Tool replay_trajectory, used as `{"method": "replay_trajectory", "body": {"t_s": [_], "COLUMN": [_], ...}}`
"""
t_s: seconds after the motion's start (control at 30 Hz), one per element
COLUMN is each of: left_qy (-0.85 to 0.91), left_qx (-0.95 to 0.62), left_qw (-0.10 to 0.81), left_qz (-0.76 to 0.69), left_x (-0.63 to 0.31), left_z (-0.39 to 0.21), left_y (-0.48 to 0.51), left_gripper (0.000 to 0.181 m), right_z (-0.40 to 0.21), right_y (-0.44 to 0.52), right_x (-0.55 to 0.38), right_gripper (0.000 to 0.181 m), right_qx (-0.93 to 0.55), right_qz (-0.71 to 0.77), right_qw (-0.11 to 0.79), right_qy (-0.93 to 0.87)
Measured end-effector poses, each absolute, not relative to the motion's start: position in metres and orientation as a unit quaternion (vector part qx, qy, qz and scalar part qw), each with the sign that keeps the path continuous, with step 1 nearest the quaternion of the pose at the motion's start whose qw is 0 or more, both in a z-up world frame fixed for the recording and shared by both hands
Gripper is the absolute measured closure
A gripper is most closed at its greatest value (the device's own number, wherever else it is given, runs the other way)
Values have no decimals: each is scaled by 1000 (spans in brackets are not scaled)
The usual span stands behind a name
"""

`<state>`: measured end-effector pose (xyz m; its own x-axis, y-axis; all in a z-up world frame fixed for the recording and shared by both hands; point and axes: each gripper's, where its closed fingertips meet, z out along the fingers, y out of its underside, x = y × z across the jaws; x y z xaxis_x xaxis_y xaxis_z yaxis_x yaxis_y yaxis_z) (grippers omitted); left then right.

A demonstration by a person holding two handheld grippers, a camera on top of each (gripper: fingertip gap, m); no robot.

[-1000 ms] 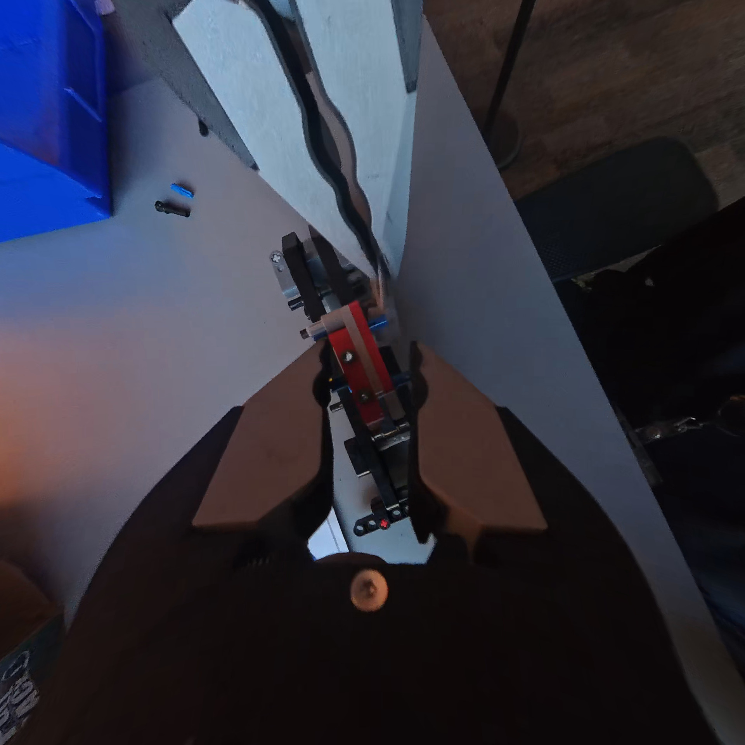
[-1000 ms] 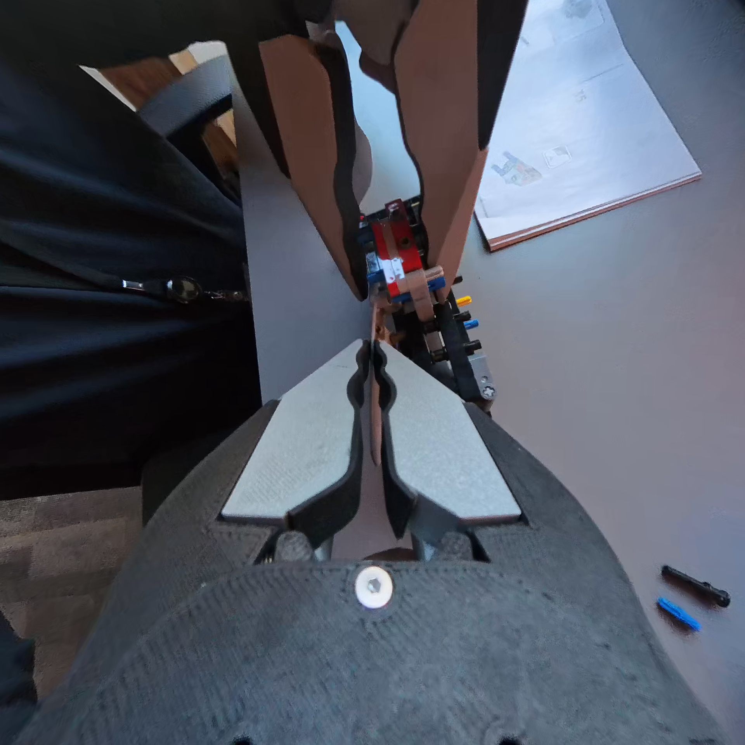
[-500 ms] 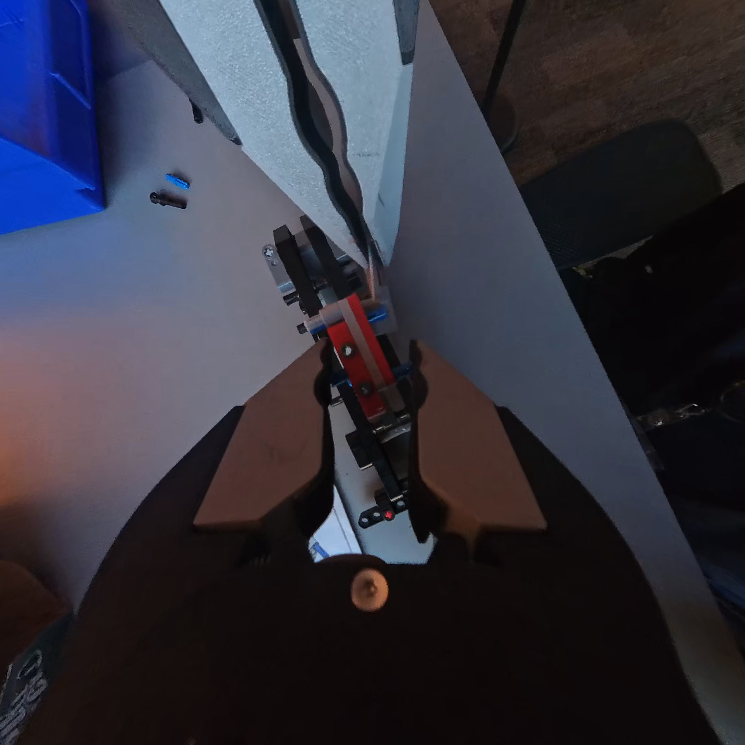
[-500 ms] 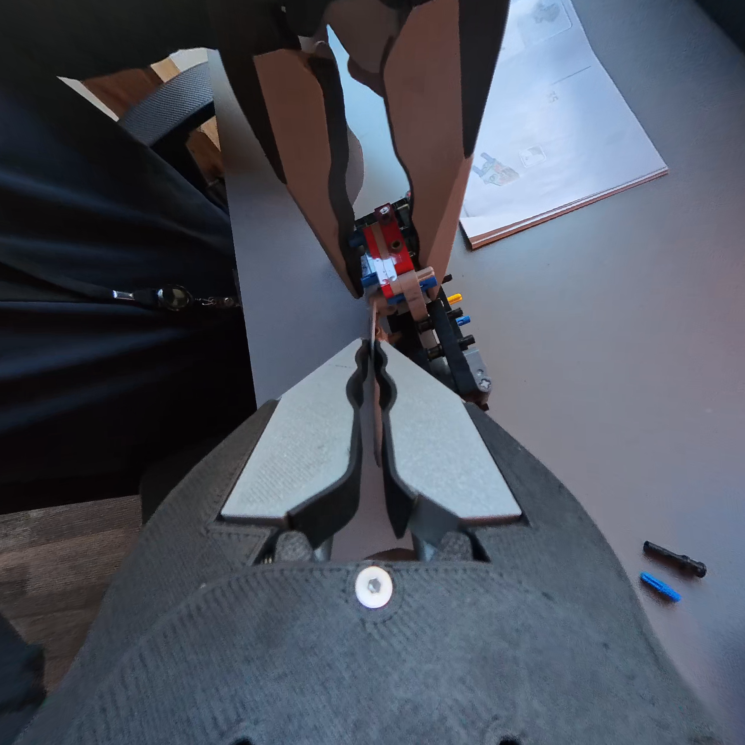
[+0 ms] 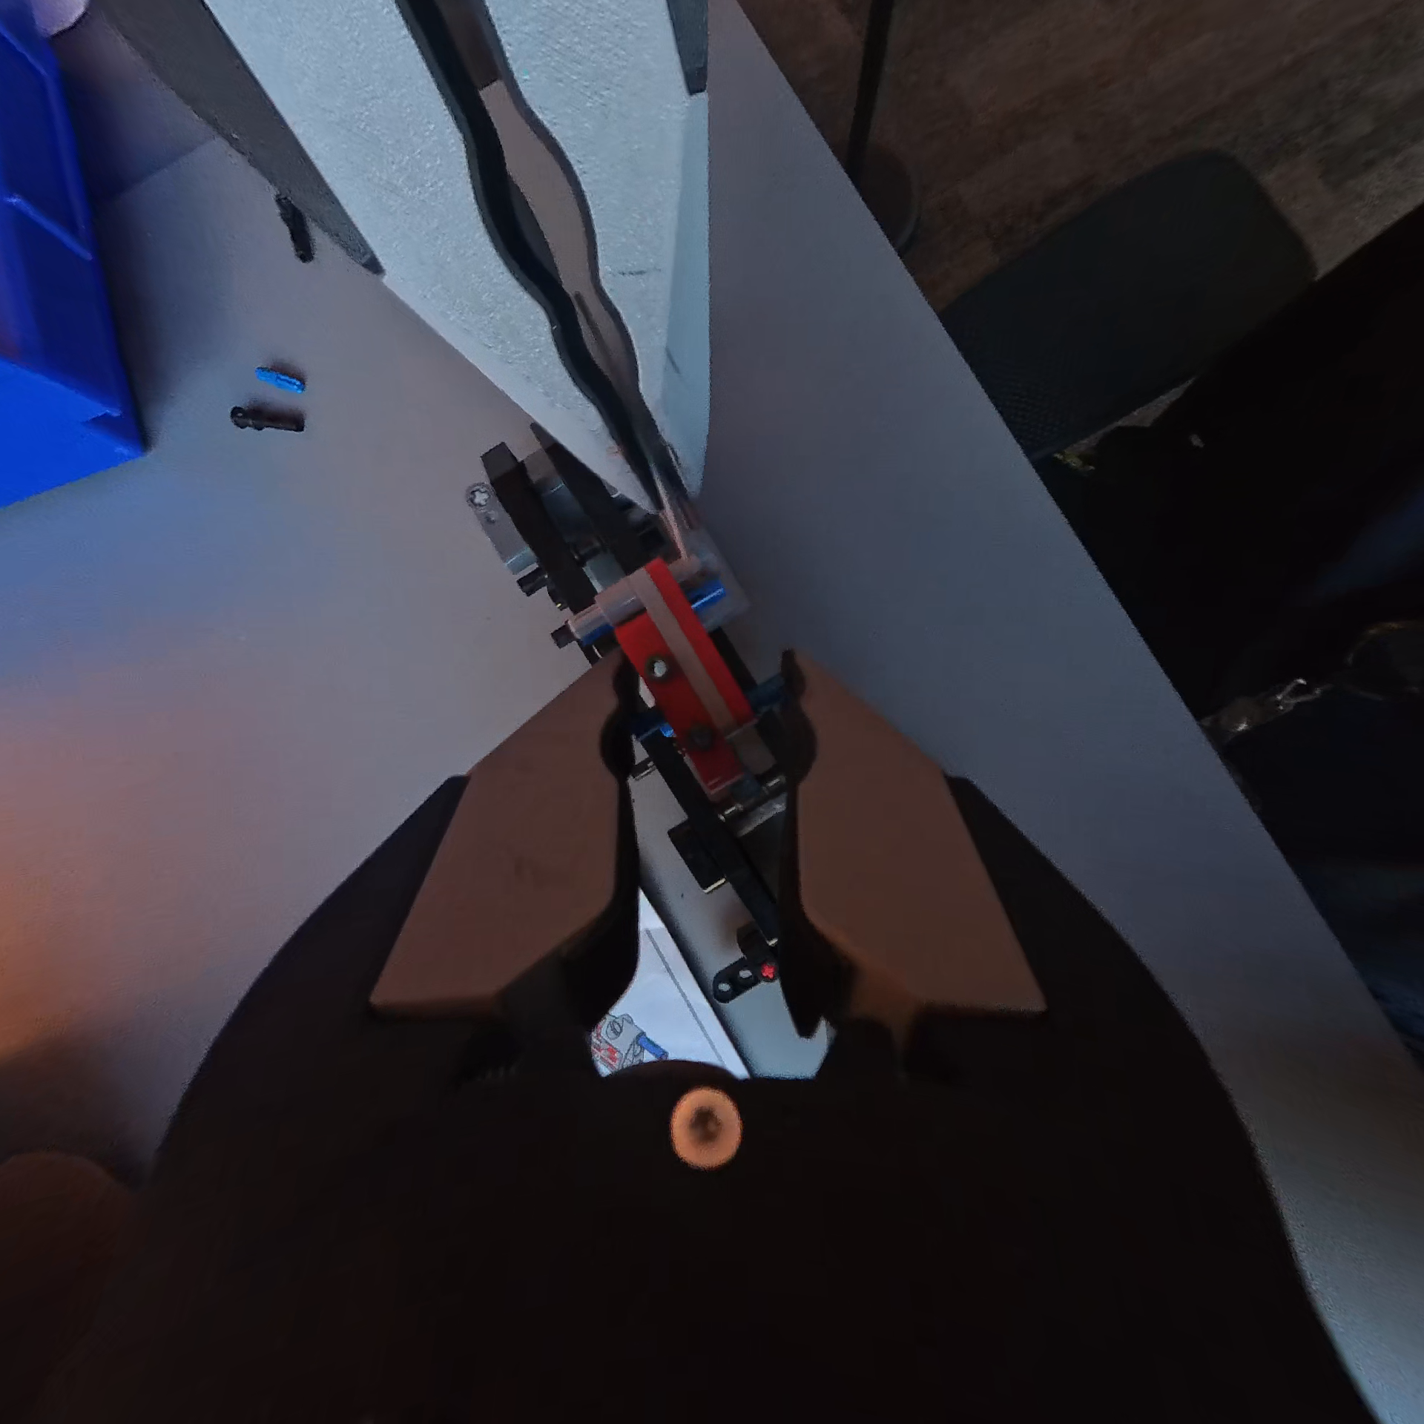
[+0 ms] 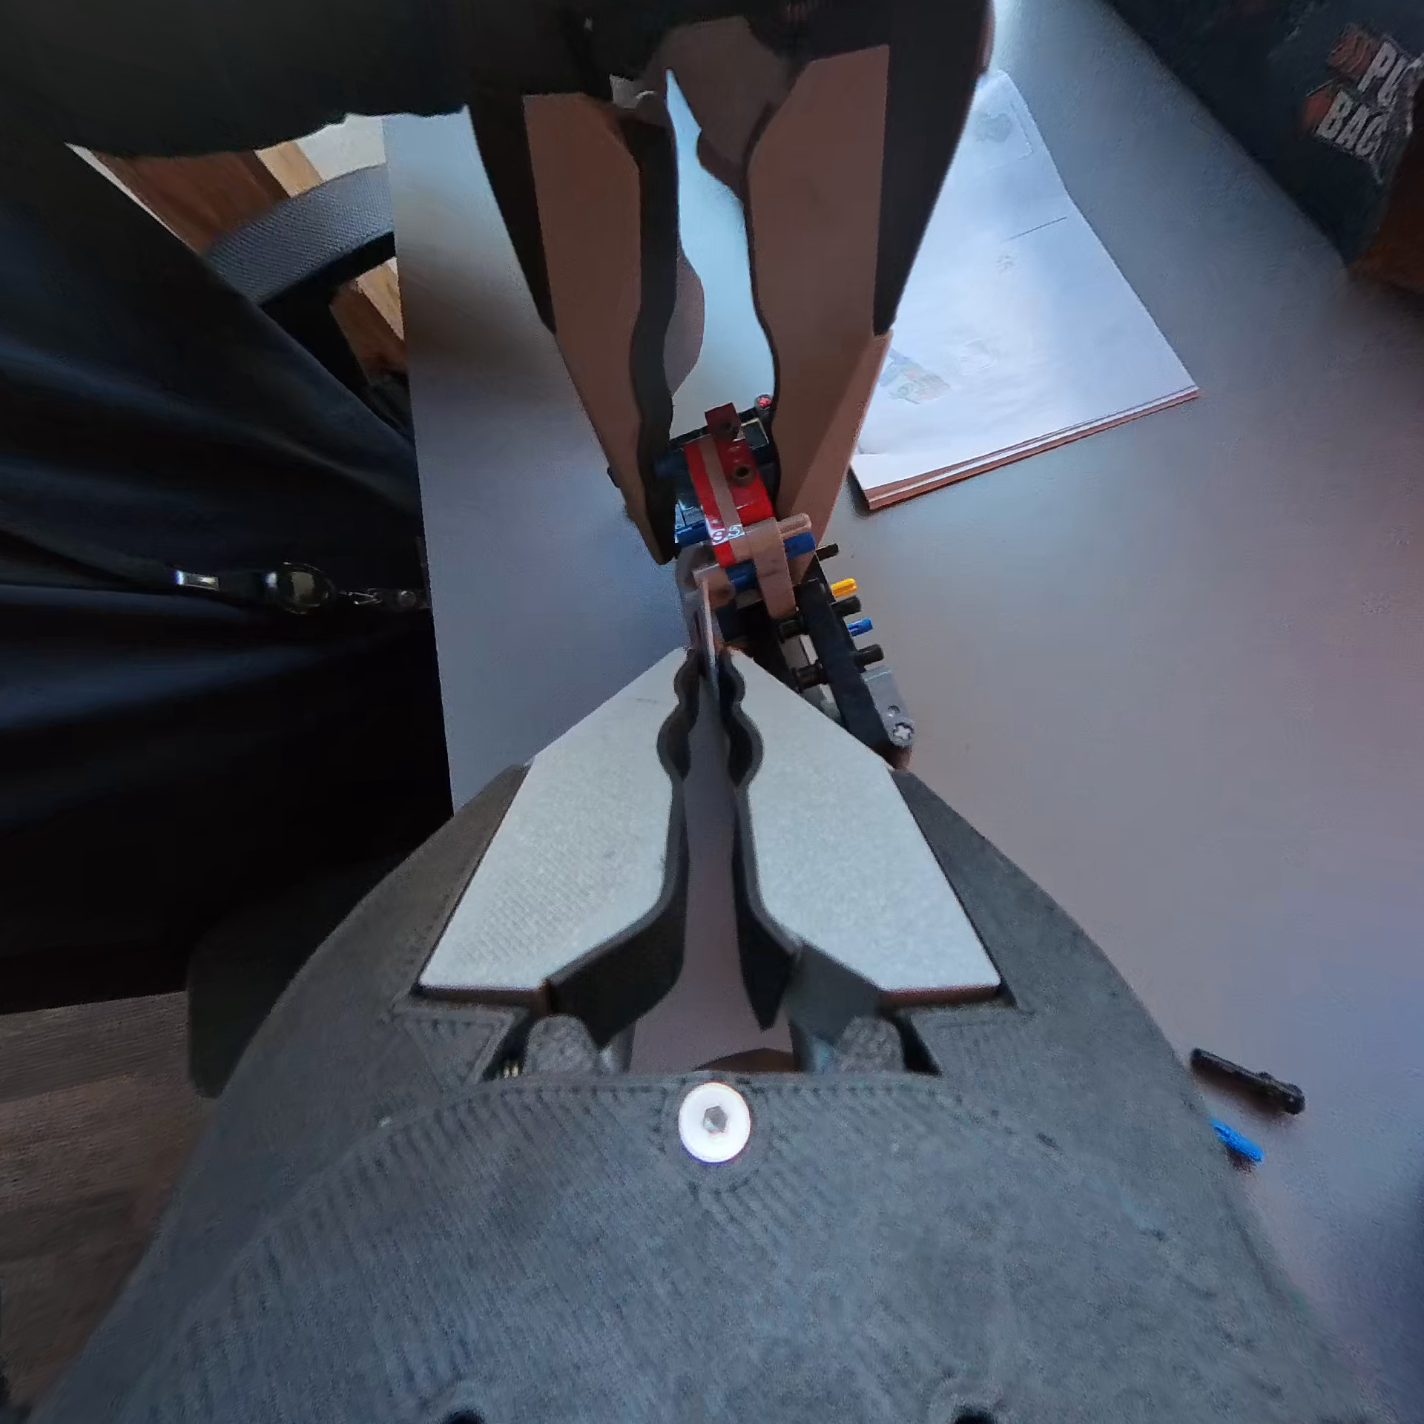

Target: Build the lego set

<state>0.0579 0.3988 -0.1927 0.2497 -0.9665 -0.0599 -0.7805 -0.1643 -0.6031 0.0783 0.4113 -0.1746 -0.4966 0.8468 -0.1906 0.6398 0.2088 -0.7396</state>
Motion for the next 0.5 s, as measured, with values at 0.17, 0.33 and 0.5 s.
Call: {"method": "replay_trajectory", "body": {"t_s": [0.17,0.33,0.5], "left_qy": [619,619,576], "left_qx": [-721,-720,-741], "left_qw": [267,265,265], "left_qz": [-158,-167,-223], "left_x": [58,54,53], "left_z": [-194,-193,-176], "left_y": [395,397,392], "left_gripper": [147,147,136], "right_z": [-176,-176,-177], "right_y": [407,407,409], "right_x": [80,77,76], "right_gripper": [180,181,181], "right_qx": [-486,-511,-513], "right_qz": [405,396,390], "right_qw": [149,167,177], "right_qy": [-760,-744,-744]}}
